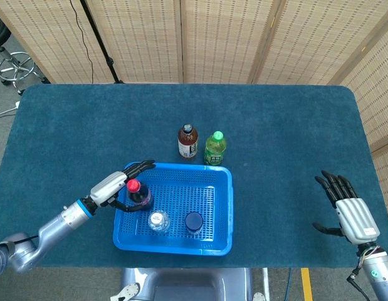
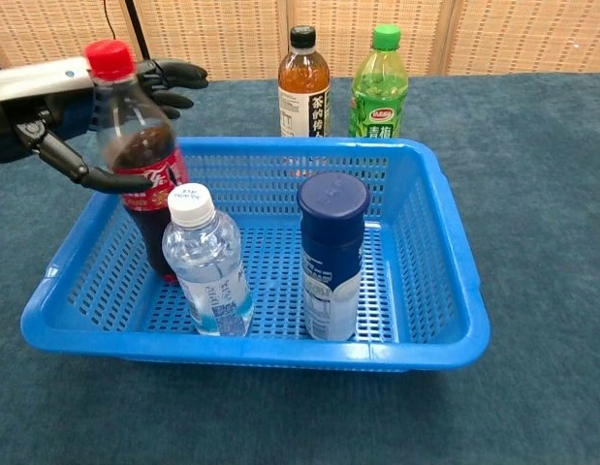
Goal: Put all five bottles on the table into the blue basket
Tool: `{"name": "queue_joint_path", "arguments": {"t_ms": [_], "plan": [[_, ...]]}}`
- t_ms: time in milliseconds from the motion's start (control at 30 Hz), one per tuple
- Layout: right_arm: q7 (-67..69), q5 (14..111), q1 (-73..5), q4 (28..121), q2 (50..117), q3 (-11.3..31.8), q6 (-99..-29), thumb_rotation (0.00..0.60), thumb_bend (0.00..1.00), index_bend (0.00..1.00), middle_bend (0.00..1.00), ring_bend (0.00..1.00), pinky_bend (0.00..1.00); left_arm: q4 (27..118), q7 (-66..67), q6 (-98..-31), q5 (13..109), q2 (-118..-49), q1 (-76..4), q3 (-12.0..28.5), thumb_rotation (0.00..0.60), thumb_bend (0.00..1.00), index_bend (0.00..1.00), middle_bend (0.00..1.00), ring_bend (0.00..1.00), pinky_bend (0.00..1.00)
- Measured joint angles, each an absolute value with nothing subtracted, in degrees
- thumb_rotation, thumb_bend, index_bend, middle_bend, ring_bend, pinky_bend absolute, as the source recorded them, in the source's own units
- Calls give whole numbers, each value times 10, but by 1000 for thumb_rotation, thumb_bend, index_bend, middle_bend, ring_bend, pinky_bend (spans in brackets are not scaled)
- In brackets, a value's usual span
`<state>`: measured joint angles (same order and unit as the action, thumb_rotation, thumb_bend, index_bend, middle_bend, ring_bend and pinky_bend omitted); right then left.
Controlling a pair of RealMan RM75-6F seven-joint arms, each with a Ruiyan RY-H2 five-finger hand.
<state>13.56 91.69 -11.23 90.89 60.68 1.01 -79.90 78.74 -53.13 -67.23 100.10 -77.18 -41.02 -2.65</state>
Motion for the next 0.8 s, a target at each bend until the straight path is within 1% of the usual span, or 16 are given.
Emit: {"name": "queue_joint_path", "arguments": {"t_ms": [133,267,467,633,800], "plan": [[152,905,-121,894,613,22,-792,600,0,0,0,0,0,804,-518,-705,1000,-737,-400,-22,600,239,0,0,0,0],[169,896,-140,876,616,37,-775,600,0,0,0,0,0,827,-490,-711,993,-694,-392,-20,600,239,0,0,0,0],[208,890,-168,865,616,50,-741,600,0,0,0,0,0,859,-436,-726,968,-647,-373,-12,600,239,0,0,0,0],[267,889,-200,854,620,61,-707,600,0,0,0,0,0,875,-412,-738,949,-609,-353,-9,600,238,0,0,0,0],[363,888,-259,808,653,80,-653,600,0,0,0,0,0,890,-338,-741,911,-582,-327,-7,600,238,0,0,0,0]]}}
